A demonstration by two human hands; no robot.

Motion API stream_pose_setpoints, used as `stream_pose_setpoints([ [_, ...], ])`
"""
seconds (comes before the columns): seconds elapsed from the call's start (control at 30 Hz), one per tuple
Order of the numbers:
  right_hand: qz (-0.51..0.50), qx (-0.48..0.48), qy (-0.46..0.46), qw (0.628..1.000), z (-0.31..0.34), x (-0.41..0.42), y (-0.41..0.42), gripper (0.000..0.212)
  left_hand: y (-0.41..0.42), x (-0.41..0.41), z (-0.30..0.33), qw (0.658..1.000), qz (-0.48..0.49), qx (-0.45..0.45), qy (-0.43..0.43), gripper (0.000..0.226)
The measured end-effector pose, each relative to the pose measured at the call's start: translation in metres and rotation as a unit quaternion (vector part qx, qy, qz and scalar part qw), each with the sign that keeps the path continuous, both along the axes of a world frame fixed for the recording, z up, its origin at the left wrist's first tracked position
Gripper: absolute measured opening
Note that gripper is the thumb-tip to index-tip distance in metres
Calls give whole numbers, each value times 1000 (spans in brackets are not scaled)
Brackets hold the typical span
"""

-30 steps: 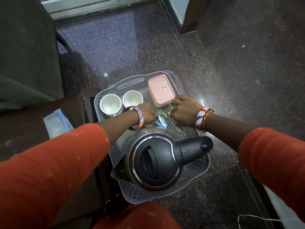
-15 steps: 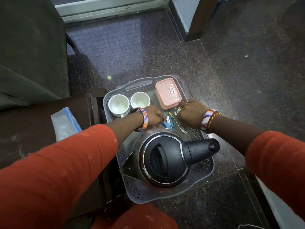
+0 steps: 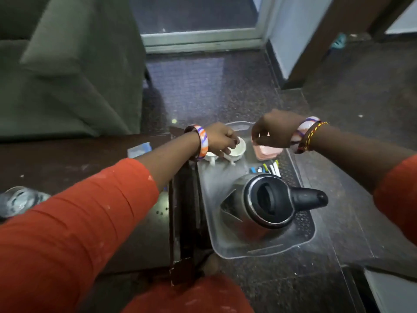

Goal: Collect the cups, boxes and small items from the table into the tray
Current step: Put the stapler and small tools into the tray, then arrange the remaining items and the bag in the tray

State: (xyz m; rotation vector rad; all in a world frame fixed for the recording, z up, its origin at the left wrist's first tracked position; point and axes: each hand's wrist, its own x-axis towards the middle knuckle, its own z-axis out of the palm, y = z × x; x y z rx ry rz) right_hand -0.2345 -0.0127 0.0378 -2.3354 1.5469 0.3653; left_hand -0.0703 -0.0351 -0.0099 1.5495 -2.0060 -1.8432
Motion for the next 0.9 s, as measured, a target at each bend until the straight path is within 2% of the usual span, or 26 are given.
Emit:
stream_pose_setpoints([
  [0.17, 62, -21, -29, 997, 33, 85, -22, 18, 16, 89, 26, 995, 97, -26, 14, 15],
  [0.27, 107, -18, -45, 993, 34, 149, -27, 19, 34, 154, 19, 986, 168, -4, 12, 11],
  [0.43, 171, 37, -66, 982, 10, 261, -11, 23, 74, 254, -10, 953, 301, 15, -16, 12],
  [0.53, 179, 88, -82, 976, -23, 320, 5, 21, 103, 315, -34, 944, 324, 21, -52, 16],
  [0.6, 153, 130, -81, 976, -52, 353, 18, 24, 122, 354, -51, 941, 325, 20, -89, 16],
  [0.67, 99, 169, -76, 978, -83, 379, 31, 32, 139, 389, -69, 940, 301, 16, -160, 16],
  [0.77, -1, 205, -71, 976, -132, 405, 50, 39, 164, 425, -99, 932, 267, 22, -244, 33],
  [0.83, -92, 215, -63, 970, -159, 413, 61, 39, 174, 437, -119, 939, 217, 18, -266, 53],
  [0.9, -176, 201, -66, 961, -179, 418, 71, 37, 177, 444, -138, 950, 153, 3, -273, 58],
])
